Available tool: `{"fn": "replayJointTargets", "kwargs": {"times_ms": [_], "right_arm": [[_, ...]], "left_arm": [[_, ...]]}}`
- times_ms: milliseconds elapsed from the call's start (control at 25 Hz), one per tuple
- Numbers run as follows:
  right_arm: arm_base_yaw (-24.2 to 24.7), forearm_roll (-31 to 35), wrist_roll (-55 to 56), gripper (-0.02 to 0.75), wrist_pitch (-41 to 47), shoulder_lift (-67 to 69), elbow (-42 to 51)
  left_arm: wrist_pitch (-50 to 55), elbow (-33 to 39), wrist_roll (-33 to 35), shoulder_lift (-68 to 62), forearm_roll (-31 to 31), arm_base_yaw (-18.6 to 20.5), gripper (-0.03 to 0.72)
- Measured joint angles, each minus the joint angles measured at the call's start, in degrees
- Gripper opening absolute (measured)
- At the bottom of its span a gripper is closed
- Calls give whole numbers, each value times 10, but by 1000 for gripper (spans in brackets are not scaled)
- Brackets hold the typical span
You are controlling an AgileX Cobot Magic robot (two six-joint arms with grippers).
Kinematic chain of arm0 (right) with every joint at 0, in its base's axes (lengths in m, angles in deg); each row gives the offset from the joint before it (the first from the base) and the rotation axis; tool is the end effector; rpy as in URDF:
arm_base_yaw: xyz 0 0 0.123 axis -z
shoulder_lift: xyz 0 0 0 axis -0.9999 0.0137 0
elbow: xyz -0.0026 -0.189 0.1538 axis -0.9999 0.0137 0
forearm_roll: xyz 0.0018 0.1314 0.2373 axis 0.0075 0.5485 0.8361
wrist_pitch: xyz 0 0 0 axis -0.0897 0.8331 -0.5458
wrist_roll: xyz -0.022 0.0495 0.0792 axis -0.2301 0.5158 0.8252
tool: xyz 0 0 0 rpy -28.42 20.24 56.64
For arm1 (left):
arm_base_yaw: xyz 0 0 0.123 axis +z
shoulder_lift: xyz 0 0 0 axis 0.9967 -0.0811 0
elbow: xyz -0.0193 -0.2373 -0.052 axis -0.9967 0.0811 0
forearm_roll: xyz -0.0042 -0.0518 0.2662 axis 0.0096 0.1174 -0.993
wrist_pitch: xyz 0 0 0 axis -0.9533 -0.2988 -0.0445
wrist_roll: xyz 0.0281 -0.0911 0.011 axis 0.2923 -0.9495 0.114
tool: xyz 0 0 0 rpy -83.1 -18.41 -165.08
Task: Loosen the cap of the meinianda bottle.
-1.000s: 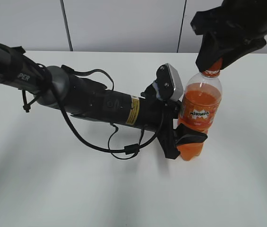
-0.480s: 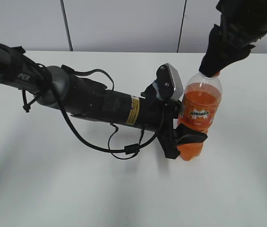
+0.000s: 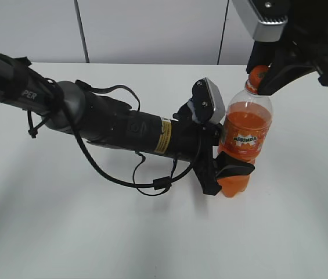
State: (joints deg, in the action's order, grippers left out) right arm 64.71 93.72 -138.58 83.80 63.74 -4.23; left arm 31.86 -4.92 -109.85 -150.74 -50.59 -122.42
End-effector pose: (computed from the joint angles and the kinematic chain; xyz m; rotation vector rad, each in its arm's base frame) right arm 0.3158 0.1603 0.2773 -2.2726 1.6363 -0.0174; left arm 0.3072 -0.3138 0.0559 1.4397 1.5266 -0.9152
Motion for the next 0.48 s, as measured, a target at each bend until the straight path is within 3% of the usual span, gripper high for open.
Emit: {"fn": "replayJointTargets", "kwargs": {"times_ms": [160, 480], "right_arm": [[0, 0, -72, 278, 0, -1, 0], [-1, 23, -89, 272, 1, -24, 0]], "left_arm": [[1, 0, 0, 0, 0, 0, 387], [-1, 0, 0, 0, -1, 0, 387]]}}
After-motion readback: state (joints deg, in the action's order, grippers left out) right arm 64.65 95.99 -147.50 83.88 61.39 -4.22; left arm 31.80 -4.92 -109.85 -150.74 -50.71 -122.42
